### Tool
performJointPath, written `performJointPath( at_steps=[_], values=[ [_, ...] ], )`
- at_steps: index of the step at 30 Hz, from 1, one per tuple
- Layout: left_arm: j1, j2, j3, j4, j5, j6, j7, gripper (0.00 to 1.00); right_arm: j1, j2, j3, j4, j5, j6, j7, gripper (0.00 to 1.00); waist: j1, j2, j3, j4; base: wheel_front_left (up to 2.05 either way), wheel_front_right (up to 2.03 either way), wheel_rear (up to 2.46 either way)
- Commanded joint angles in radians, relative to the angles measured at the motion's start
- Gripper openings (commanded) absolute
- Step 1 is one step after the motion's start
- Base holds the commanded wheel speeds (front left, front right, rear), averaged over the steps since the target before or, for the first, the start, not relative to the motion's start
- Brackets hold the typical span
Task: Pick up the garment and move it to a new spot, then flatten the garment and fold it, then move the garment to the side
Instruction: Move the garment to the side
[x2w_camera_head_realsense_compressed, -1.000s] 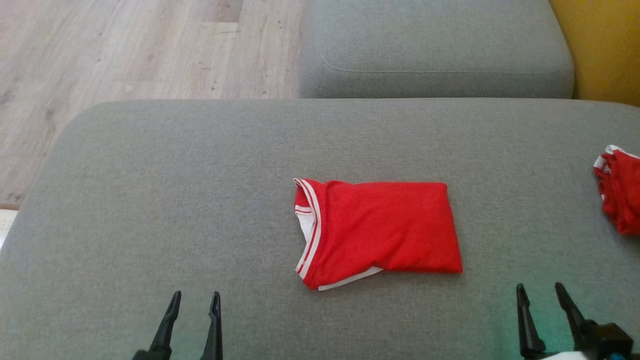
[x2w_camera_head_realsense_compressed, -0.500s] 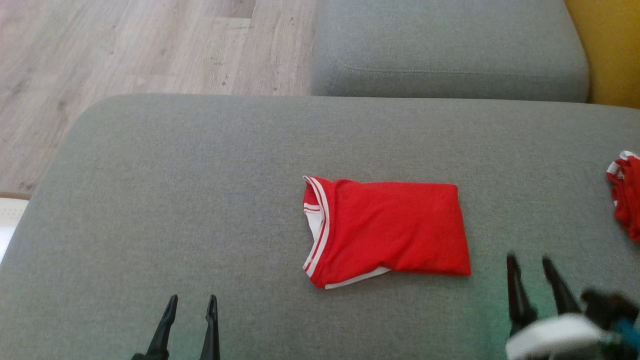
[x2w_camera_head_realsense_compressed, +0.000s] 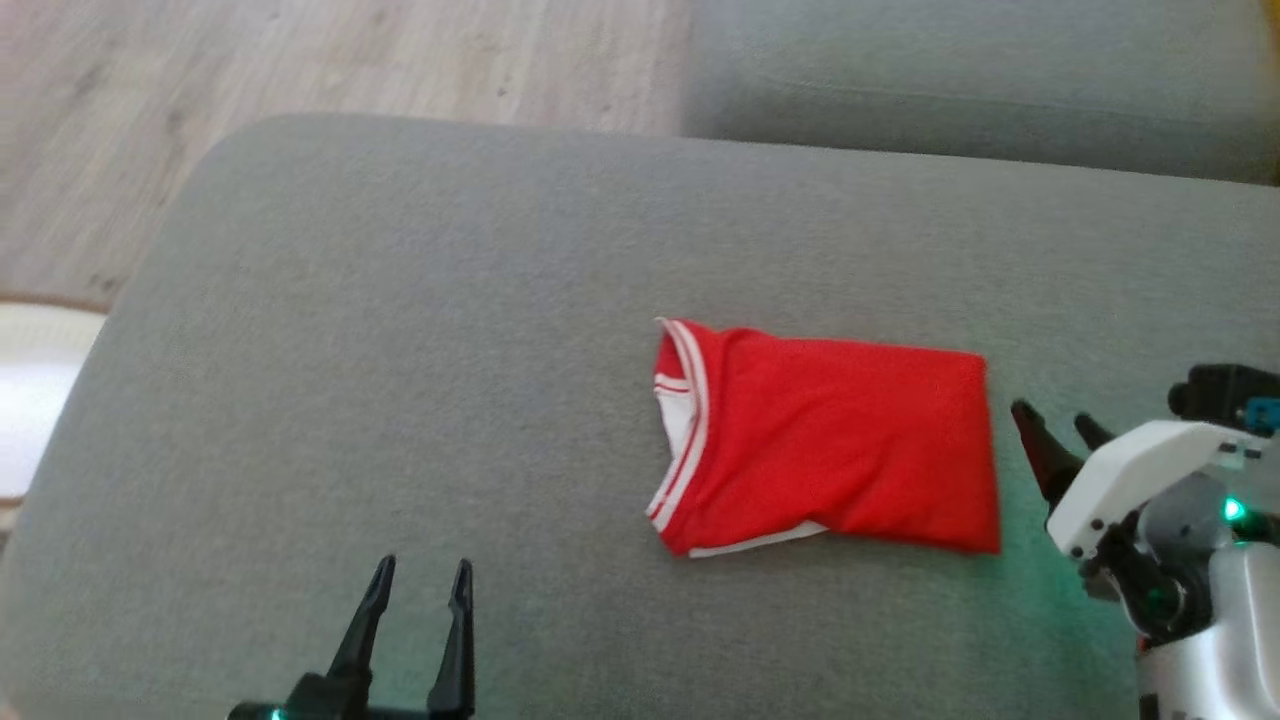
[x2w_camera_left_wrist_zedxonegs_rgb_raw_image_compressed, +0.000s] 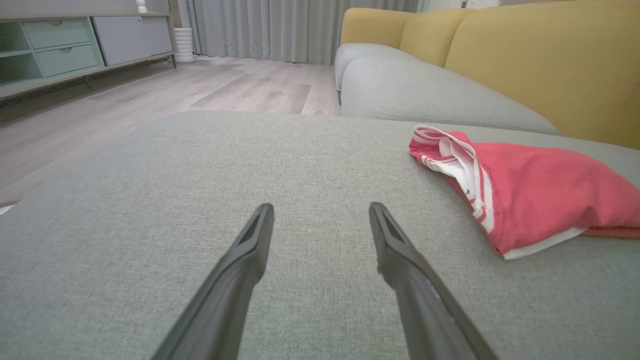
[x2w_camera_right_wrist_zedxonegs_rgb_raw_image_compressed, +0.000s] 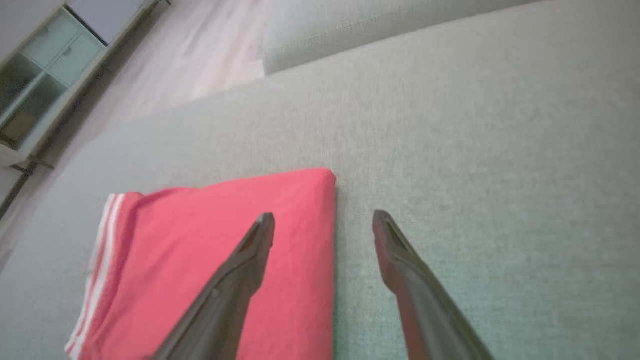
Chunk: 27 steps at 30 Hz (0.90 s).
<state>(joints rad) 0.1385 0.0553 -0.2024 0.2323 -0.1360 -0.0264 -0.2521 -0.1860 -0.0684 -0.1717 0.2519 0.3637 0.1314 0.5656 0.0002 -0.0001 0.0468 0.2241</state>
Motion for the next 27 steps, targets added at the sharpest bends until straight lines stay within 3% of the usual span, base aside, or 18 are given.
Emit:
performJointPath(
  at_steps=[1, 10, 12, 16, 23, 27],
  values=[
    [-0.043, -0.005, 0.016, -0.022, -0.009, 0.007, -0.010, 1.00, -0.053, 0.000, 0.007, 0.012, -0.023, -0.001, 0.012, 1.00, -0.0002, 0.0001, 0.022, 0.038, 0.00, 0.00, 0.00],
    [-0.052, -0.005, -0.004, -0.017, -0.015, 0.018, -0.010, 1.00, -0.121, 0.016, 0.008, 0.228, 0.049, -0.001, 0.026, 1.00, -0.0002, 0.0001, 0.037, 0.077, 0.00, 0.00, 0.00],
    [-0.051, -0.005, -0.003, -0.020, -0.018, 0.022, -0.010, 1.00, -0.139, 0.017, 0.014, 0.251, 0.083, -0.001, 0.016, 0.00, -0.0002, 0.0001, 0.038, 0.067, 0.00, 0.00, 0.00],
    [-0.048, -0.005, -0.001, -0.025, -0.022, 0.026, -0.010, 1.00, -0.193, 0.004, 0.029, 0.256, 0.084, -0.001, -0.028, 0.00, -0.0002, 0.0001, 0.045, 0.008, 0.00, 0.00, 0.00],
    [-0.071, -0.005, 0.006, -0.030, -0.002, 0.012, -0.010, 1.00, -0.357, -0.119, 0.000, 0.205, 0.032, -0.001, -0.079, 0.00, -0.0002, 0.0001, 0.080, -0.147, 0.00, 0.00, 0.00],
    [-0.106, -0.005, 0.002, -0.028, 0.017, -0.008, -0.010, 1.00, -0.455, -0.197, -0.050, 0.188, 0.011, -0.001, -0.065, 0.00, -0.0002, 0.0001, 0.114, -0.202, 0.00, 0.00, 0.00]
  ],
)
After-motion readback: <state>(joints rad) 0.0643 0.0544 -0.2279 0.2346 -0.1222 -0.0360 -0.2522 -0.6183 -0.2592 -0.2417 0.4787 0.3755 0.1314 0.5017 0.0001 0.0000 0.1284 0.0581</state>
